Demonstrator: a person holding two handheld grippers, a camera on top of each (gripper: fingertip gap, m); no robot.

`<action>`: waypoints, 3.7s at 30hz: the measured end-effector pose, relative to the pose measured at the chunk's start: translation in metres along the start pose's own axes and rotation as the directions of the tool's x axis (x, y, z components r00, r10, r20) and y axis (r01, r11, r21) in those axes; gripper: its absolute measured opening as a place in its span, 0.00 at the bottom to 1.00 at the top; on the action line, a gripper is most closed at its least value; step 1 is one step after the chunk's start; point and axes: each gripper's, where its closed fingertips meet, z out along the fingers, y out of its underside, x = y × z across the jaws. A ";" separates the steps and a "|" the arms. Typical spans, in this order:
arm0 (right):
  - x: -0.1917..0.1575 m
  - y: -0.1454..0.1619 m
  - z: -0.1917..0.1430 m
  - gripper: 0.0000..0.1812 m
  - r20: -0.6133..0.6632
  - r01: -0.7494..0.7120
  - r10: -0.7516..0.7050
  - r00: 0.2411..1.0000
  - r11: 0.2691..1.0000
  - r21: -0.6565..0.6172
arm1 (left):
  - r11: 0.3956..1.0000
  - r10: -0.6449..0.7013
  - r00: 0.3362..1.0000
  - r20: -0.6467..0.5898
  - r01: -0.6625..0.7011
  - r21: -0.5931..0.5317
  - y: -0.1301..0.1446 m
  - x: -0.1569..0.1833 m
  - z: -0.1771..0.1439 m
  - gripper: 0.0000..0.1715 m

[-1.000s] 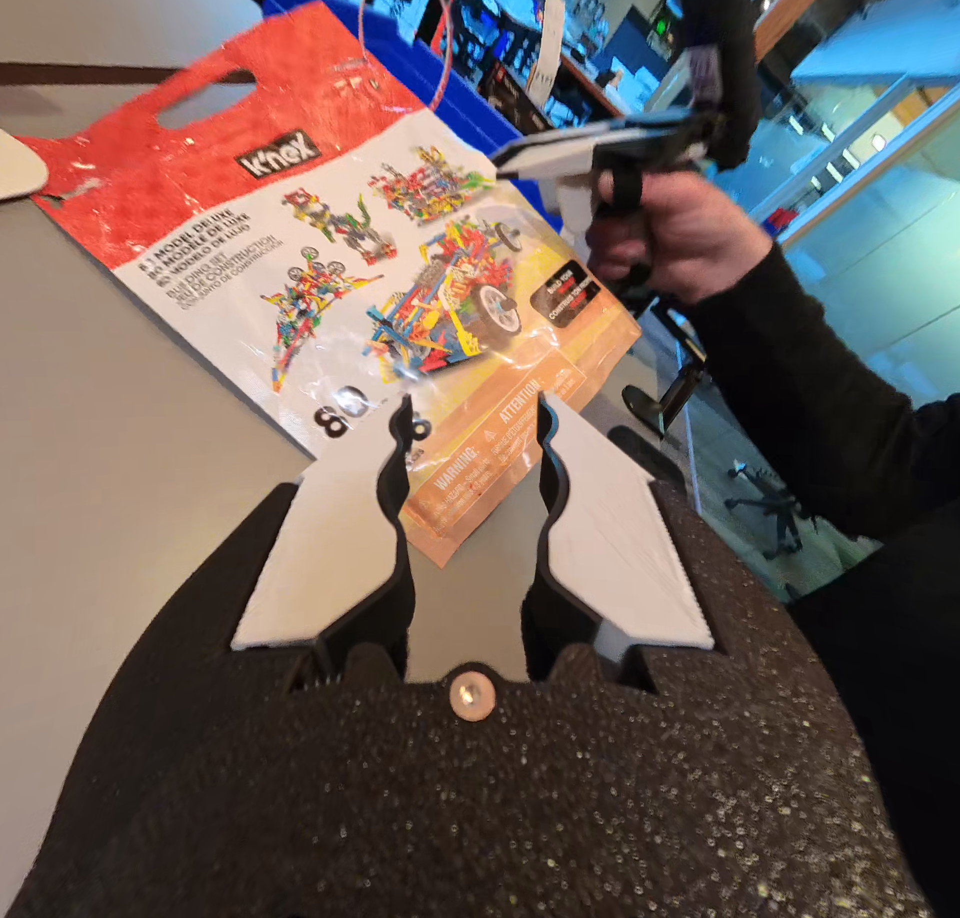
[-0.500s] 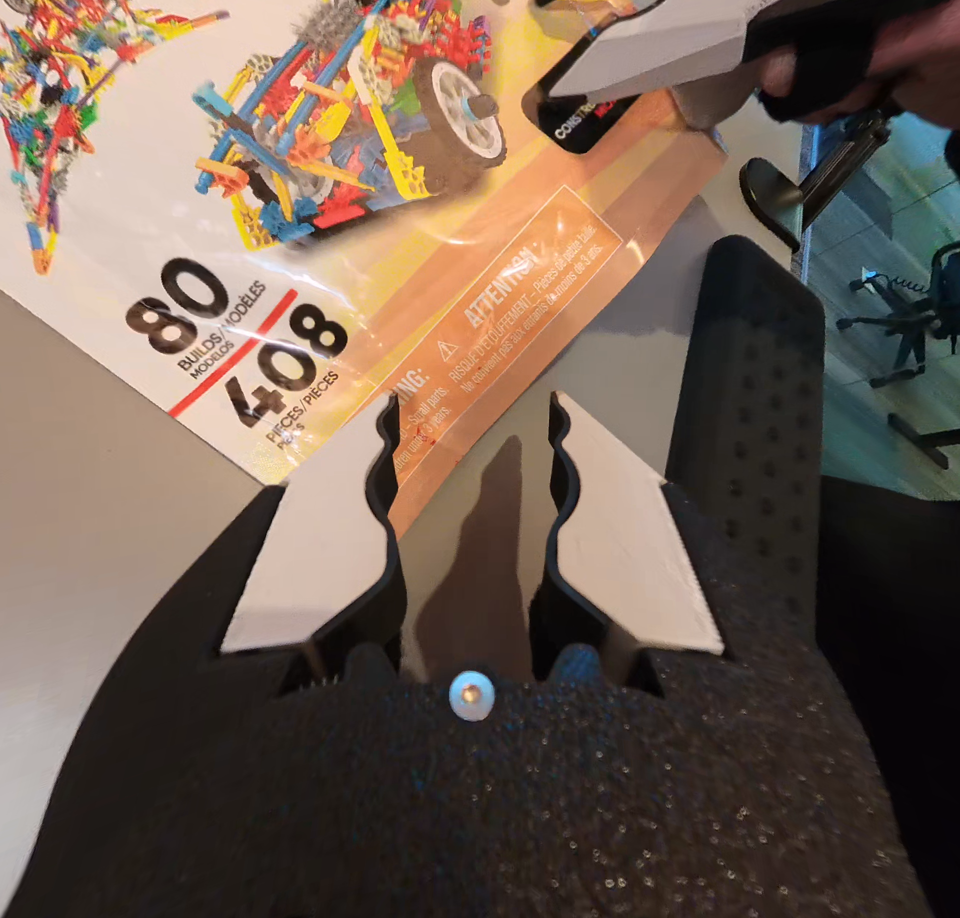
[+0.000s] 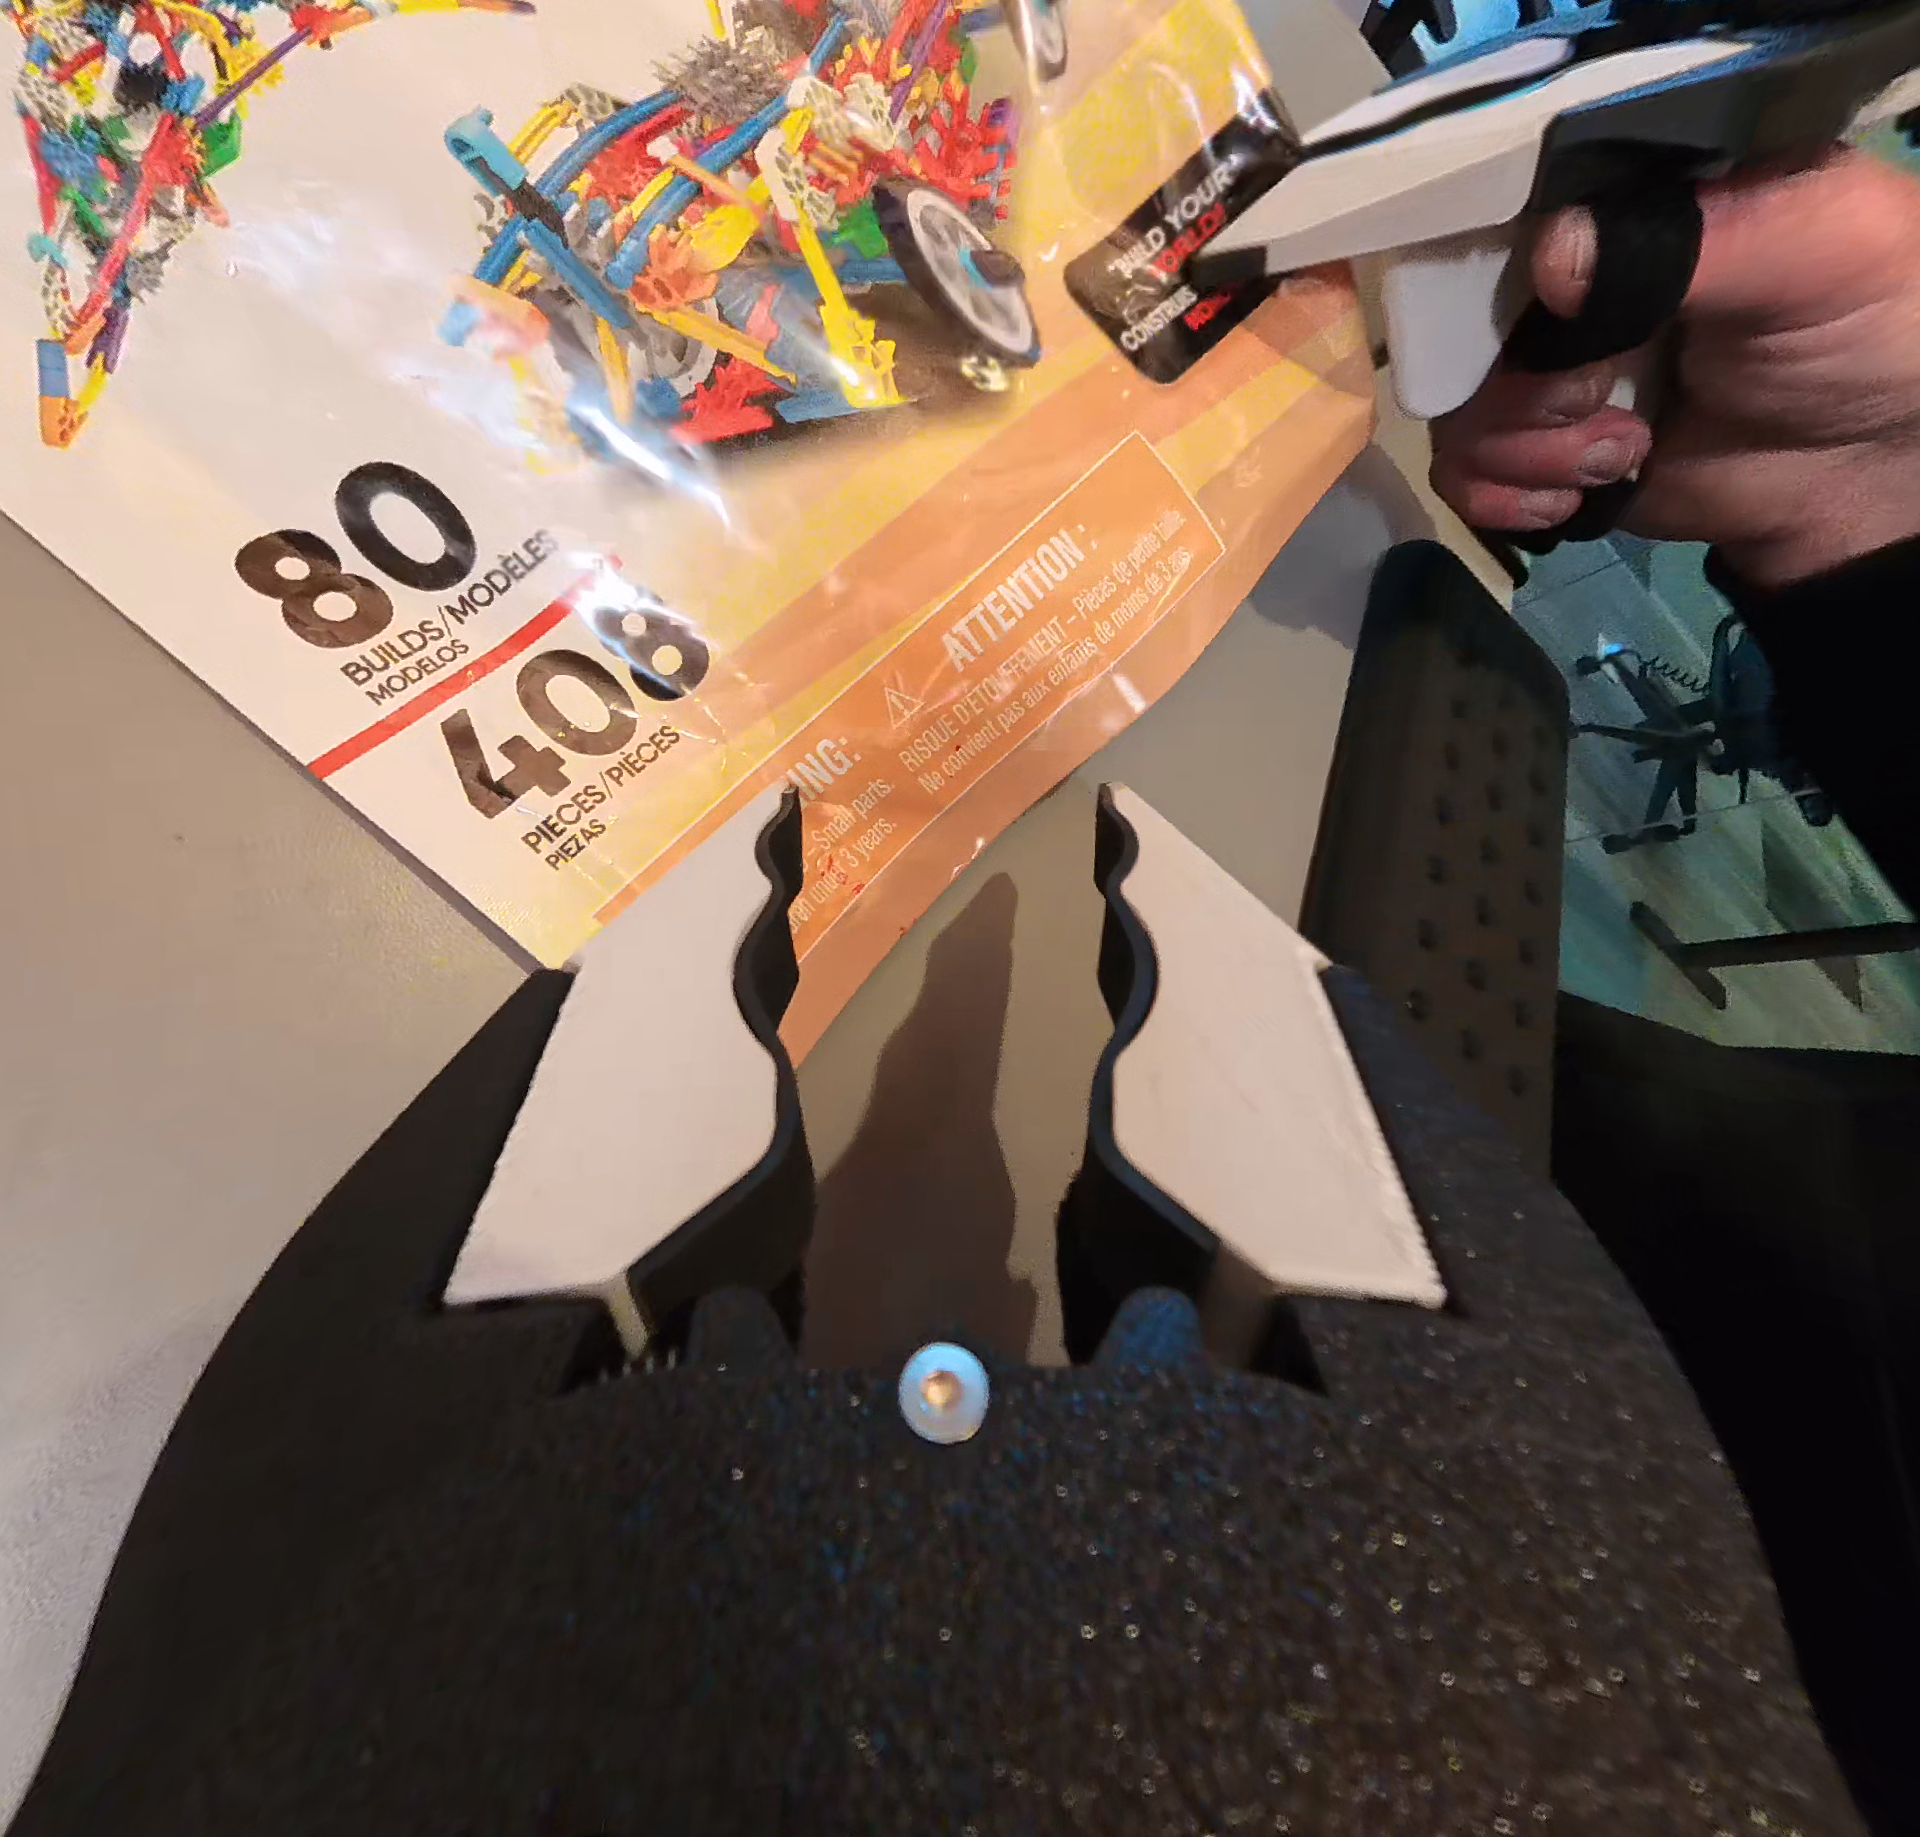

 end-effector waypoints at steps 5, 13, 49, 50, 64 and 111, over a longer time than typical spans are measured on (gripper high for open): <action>-0.041 -0.025 -0.012 0.00 0.062 0.157 -0.162 0.985 0.984 0.080 | 1.000 -0.019 0.999 -0.025 0.020 0.016 0.002 0.005 -0.002 0.33; -0.145 -0.044 -0.030 0.00 0.147 0.589 -0.596 0.790 0.803 0.090 | 0.995 -0.041 0.996 -0.083 0.048 0.084 0.013 0.028 -0.016 0.31; 0.021 -0.076 0.020 0.00 -0.180 0.236 -0.260 0.949 0.961 -0.147 | 0.992 0.117 0.993 -0.024 -0.115 0.053 -0.044 0.025 -0.007 0.37; 0.032 -0.083 0.014 0.03 -0.264 0.278 -0.317 0.911 0.945 -0.174 | 0.992 0.120 0.993 -0.013 -0.119 0.046 -0.044 0.025 -0.006 0.37; -0.053 -0.108 -0.021 0.22 -0.331 0.565 -0.581 0.743 0.811 -0.155 | 0.980 0.152 0.987 0.061 -0.158 0.119 -0.028 0.048 -0.077 0.36; -0.411 -0.117 0.162 0.21 0.352 0.723 -0.820 0.451 0.567 0.395 | 0.874 0.237 0.862 0.449 -0.391 0.290 -0.033 -0.058 -0.384 0.00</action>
